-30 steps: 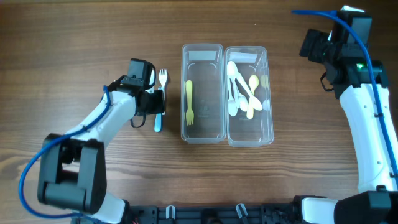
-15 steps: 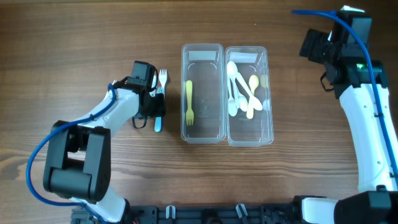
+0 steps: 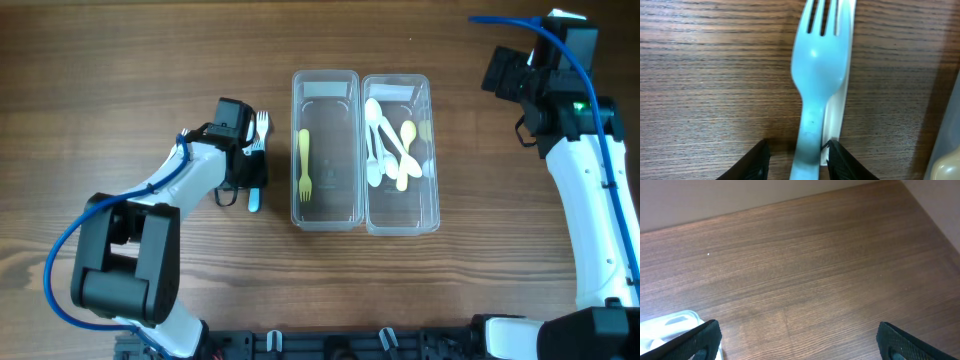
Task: Pack container
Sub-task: 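Lower the left gripper and grasp the light-blue fork by its handle, then carry the light-blue fork into the left container and release it, then move the left gripper back and grasp a white fork, then carry the white fork into the left container and release it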
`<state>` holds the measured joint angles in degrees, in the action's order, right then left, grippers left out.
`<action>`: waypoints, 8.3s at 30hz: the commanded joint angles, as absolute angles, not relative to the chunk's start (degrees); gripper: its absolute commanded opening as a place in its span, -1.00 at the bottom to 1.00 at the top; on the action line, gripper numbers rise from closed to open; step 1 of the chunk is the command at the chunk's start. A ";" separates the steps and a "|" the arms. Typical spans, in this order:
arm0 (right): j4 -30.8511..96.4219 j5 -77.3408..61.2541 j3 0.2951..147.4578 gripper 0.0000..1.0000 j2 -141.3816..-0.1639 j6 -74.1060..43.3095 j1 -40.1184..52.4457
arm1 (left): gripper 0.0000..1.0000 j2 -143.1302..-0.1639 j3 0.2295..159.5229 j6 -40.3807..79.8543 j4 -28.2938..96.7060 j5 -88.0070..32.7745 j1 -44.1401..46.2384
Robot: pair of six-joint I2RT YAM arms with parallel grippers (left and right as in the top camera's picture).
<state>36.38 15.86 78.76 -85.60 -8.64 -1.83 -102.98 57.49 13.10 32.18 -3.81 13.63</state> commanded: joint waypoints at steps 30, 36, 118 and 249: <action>36.27 16.08 79.18 0.99 -85.91 -7.64 -1.89 | -0.74 -105.78 56.88 12.19 34.89 4.84 18.46; 36.27 16.08 79.18 1.00 -85.91 -7.62 -1.89 | -0.92 -105.67 56.95 12.19 34.85 6.83 18.46; 36.27 16.08 79.18 0.99 -85.91 -7.62 -1.89 | 0.04 -105.89 57.10 6.17 37.12 7.57 14.09; 36.27 16.08 79.18 1.00 -85.91 -7.62 -1.89 | -0.92 -116.11 73.32 18.15 36.86 -0.08 10.63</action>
<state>36.38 15.86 78.76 -85.60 -8.64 -1.83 -114.65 73.82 18.55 36.67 0.16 10.74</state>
